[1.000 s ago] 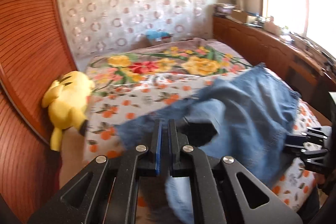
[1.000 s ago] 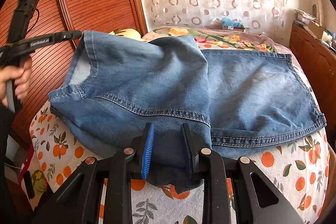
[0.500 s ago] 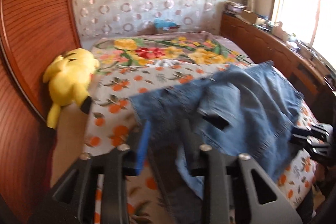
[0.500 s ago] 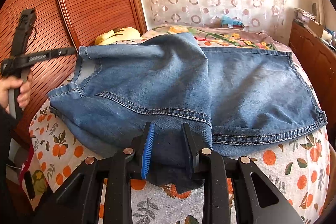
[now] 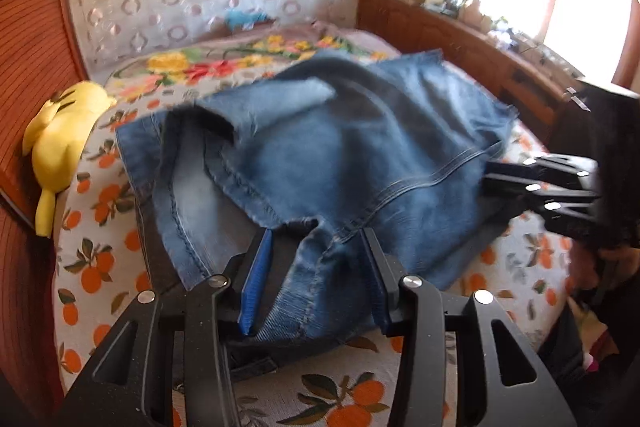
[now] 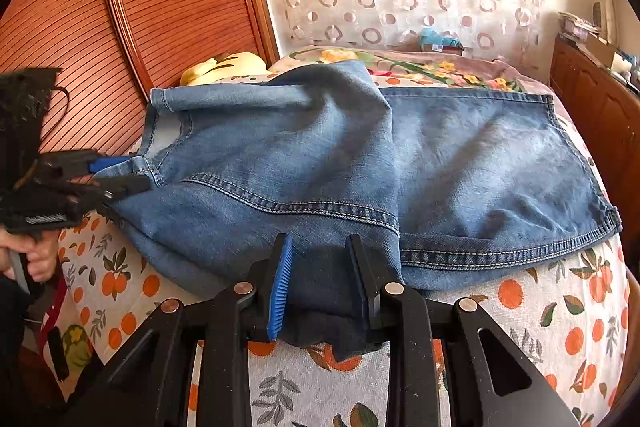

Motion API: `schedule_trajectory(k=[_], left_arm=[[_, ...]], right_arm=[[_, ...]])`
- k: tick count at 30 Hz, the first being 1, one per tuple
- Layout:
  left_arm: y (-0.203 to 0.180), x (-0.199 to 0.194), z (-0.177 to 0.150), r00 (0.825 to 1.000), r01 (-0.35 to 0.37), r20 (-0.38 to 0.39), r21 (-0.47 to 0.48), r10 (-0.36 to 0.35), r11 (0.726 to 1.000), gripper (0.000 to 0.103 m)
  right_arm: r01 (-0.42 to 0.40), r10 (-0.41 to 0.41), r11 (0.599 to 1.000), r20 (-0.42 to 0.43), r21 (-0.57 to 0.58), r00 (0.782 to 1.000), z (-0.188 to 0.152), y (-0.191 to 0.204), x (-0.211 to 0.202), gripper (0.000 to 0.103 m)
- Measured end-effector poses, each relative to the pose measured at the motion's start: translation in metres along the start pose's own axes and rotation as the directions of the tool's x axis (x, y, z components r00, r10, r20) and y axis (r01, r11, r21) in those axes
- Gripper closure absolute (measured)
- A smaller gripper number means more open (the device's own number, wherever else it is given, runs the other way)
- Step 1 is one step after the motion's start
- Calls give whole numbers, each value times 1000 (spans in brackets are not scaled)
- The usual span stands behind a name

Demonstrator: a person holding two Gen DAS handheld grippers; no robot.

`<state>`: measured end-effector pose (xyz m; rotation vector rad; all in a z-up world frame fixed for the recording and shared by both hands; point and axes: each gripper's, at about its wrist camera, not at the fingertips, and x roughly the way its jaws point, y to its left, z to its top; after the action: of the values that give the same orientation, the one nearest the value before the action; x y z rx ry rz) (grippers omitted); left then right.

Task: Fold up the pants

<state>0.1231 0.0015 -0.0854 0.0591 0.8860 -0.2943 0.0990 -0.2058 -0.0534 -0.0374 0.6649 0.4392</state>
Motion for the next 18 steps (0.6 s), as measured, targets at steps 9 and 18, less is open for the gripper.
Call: schedule_trajectory(k=[9,18], left_arm=[[14,-71,-12,962,61,270,-86,-36,994,96],[52,-59,-61,988,-12,150,-198,42,980,96]], right_arm=[[4,-4,1000,11,13,1000,-1,-11,-6,75],[-41,41,999,10,29,999,-5,-11,-7,70]])
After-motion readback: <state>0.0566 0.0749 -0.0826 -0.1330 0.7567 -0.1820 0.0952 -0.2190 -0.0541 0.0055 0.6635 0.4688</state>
